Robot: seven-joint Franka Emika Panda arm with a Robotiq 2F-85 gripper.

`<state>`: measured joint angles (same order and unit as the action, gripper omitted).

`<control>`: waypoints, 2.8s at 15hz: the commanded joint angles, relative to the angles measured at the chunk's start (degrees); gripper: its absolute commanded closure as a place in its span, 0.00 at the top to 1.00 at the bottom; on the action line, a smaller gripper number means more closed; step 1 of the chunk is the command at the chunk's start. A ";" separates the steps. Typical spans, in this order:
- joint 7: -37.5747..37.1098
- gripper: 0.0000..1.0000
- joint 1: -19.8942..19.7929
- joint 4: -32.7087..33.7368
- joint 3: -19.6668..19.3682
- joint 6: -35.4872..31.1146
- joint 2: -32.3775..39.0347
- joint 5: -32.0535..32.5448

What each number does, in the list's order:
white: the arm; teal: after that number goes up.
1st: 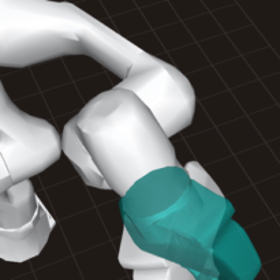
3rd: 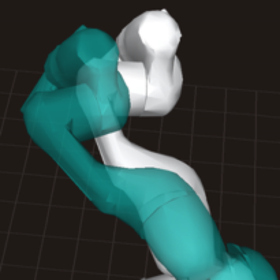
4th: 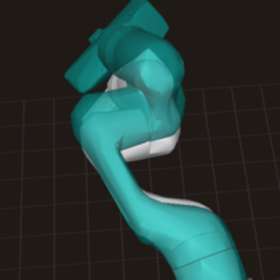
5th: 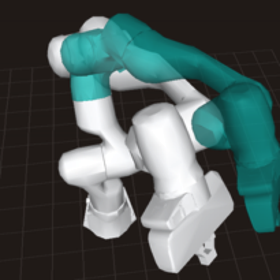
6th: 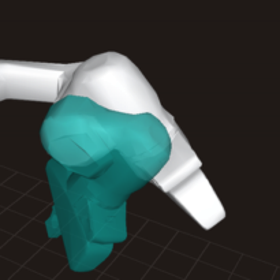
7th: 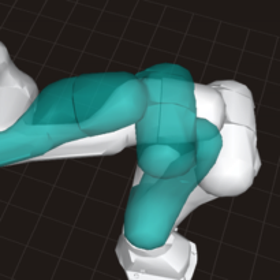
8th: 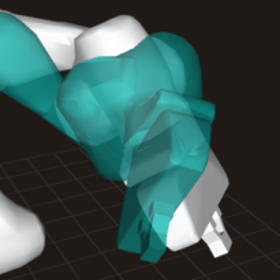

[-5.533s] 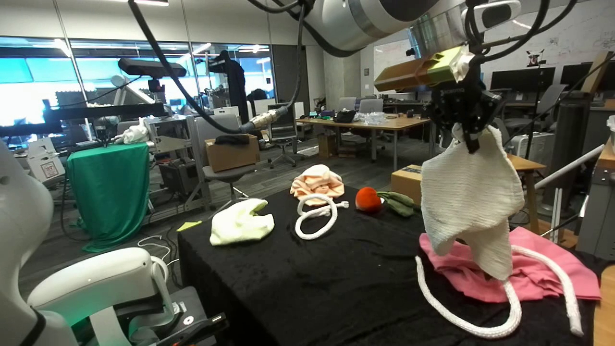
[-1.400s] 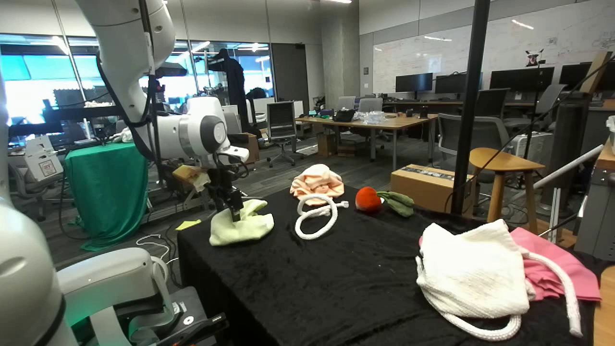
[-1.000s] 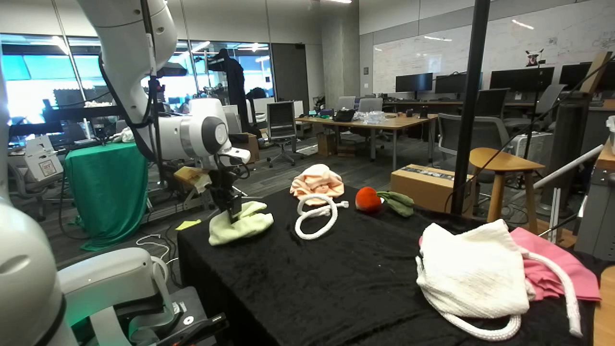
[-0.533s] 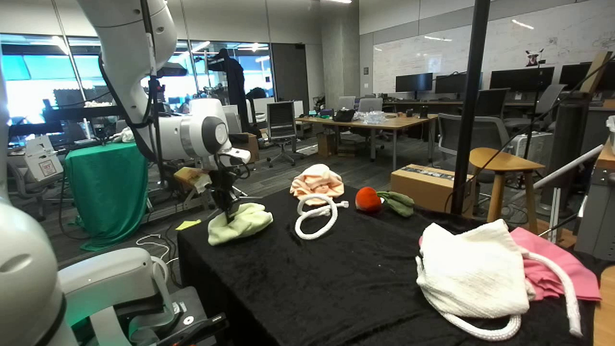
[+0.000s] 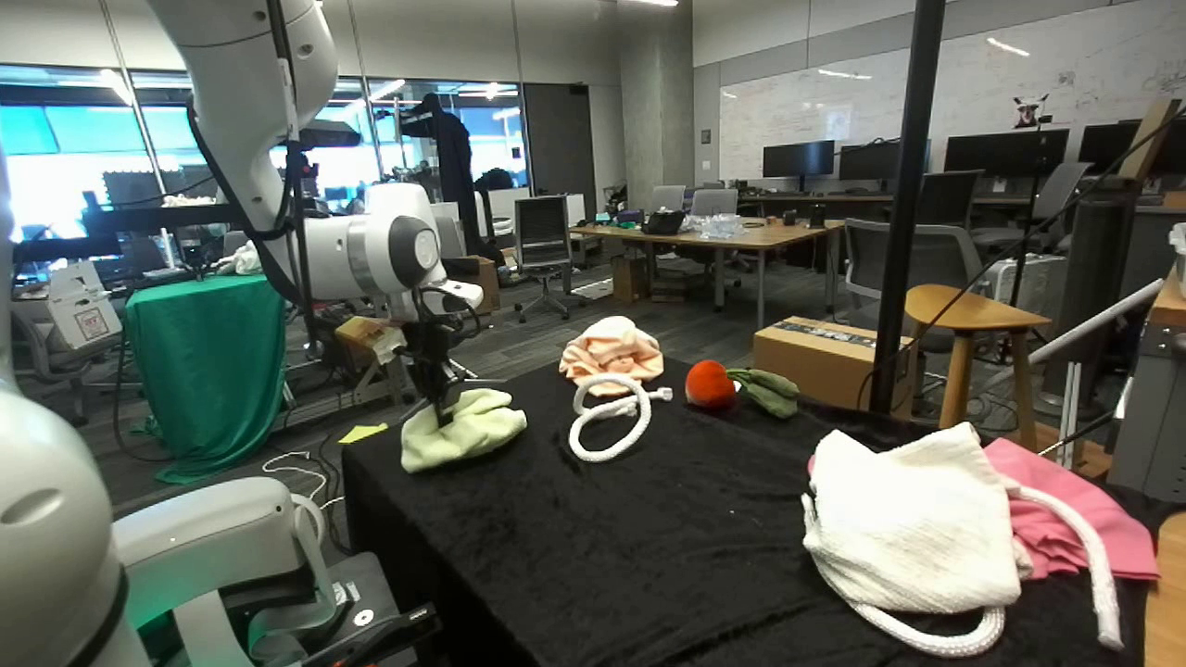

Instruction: Move the things on the table to the back right corner

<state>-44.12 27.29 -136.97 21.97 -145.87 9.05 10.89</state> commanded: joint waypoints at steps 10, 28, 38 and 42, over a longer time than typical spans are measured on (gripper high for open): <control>-2.04 0.08 -3.15 6.69 -1.96 15.29 -7.71 0.23; 2.21 0.08 -17.26 26.50 -12.57 22.37 -5.57 6.47; -9.56 0.08 -18.32 38.09 -19.57 21.74 3.21 16.60; -12.60 0.08 -18.81 38.77 -22.13 21.77 4.98 16.54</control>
<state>-53.81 8.44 -100.76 1.38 -124.83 12.29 26.35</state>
